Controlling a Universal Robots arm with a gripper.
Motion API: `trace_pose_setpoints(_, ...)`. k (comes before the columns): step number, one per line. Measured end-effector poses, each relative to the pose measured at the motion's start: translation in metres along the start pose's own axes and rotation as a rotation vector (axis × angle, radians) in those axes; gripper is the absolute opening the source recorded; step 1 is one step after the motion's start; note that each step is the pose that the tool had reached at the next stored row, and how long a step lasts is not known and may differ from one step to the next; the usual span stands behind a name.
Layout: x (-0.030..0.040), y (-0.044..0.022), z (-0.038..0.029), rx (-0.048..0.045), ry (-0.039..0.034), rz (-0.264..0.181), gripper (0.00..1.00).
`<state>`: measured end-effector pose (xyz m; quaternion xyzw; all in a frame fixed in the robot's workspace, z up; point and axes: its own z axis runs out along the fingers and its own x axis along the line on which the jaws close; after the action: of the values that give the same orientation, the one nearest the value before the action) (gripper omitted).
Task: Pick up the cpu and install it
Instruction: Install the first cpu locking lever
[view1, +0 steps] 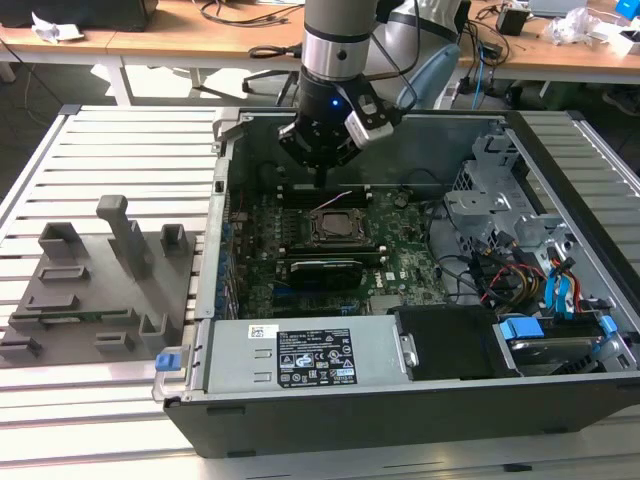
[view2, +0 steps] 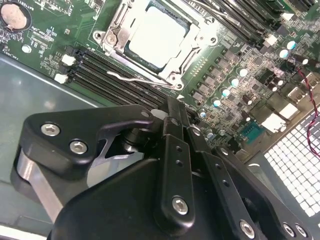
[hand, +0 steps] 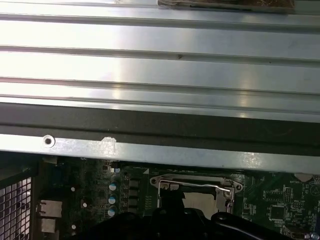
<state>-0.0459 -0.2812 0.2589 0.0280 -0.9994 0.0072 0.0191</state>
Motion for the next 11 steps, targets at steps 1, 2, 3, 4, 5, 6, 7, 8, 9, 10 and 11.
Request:
trace_pose_setpoints(1,-0.0002,0.0,0.0007,-0.0001,0.0001,0.005,0.11)
trace_pose_setpoints(2,-0.0002,0.0,0.0014,-0.0006,0.0003,0.017,0.11)
trace_pose_setpoints(3,-0.0003,0.0,0.0017,-0.0011,0.0005,0.03,0.11)
trace_pose_setpoints(4,-0.0003,0.0,0.0022,-0.0018,0.0008,0.052,0.11)
trace_pose_setpoints(5,-0.0004,0.0,0.0024,-0.002,0.001,0.062,0.11)
trace_pose_setpoints(6,-0.0005,0.0,0.0024,-0.0021,0.0011,0.063,0.11)
trace_pose_setpoints(7,-0.0005,0.0,0.0025,-0.0024,0.0009,0.063,0.11)
trace_pose_setpoints(8,-0.0005,0.0,0.0025,-0.0024,0.0009,0.063,0.11)
trace_pose_setpoints(9,-0.0005,0.0,0.0025,-0.0024,0.0009,0.063,0.11)
trace_pose_setpoints(10,-0.0005,0.0,0.0025,-0.0023,0.0008,0.063,0.11)
trace_pose_setpoints(11,-0.0005,0.0,0.0026,-0.002,-0.008,0.063,0.11)
